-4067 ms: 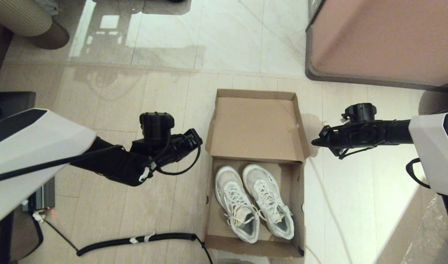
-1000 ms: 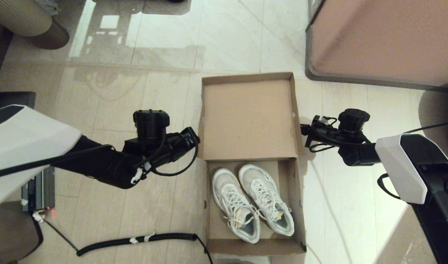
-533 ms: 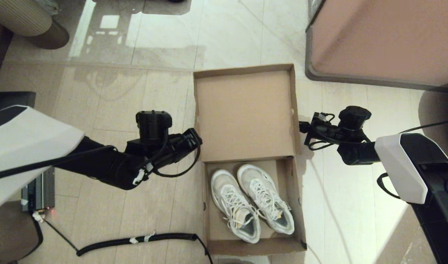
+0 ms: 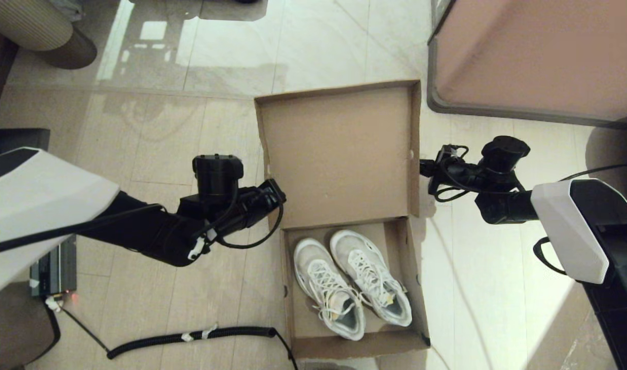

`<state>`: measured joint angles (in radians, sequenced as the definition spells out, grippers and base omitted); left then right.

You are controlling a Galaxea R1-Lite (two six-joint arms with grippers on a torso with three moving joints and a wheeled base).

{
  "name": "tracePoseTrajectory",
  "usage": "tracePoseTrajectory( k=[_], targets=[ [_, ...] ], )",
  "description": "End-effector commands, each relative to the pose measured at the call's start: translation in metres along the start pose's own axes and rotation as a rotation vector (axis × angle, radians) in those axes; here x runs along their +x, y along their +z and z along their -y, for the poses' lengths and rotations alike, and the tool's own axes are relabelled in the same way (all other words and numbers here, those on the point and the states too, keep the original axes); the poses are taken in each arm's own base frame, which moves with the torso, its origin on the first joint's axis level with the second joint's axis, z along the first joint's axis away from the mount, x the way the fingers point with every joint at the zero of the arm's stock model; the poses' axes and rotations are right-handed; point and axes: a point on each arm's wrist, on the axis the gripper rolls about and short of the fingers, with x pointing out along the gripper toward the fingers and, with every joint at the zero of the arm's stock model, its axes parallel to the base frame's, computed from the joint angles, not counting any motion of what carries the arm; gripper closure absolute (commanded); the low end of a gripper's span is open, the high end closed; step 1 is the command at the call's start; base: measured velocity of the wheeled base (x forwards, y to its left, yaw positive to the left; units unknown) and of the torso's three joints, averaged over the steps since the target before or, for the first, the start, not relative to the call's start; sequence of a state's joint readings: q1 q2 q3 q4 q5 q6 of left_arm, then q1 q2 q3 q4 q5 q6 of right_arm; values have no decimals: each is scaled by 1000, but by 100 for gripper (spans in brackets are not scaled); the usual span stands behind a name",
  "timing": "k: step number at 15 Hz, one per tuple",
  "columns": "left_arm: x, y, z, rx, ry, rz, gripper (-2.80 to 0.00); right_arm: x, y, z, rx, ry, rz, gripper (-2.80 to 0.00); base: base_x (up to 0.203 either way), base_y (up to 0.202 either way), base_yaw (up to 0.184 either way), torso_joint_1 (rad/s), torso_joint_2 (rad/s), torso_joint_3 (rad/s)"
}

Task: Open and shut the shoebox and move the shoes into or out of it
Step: Close the shoe box

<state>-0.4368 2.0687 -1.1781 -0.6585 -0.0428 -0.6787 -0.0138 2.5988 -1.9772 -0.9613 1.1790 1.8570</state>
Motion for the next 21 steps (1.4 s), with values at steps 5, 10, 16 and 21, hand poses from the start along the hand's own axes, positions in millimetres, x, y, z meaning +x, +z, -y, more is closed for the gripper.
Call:
tracePoseTrajectory(
  k=[5,10,16,21],
  targets=[
    [-17,10,20,4,-49,26,0,7,-13,-26,-31,-18,-152,0,0,0,0,0,0,0],
    [-65,27,36,12,-91,71,0,9,-21,-41,-60,-38,-243,0,0,0,0,0,0,0],
    [-178,24,44,18,-158,108,0,18,-28,-50,-48,-34,-260,0,0,0,0,0,0,0],
    [-251,5,17,7,-139,158,0,19,-31,-56,-15,-37,-264,0,0,0,0,0,0,0]
  ],
)
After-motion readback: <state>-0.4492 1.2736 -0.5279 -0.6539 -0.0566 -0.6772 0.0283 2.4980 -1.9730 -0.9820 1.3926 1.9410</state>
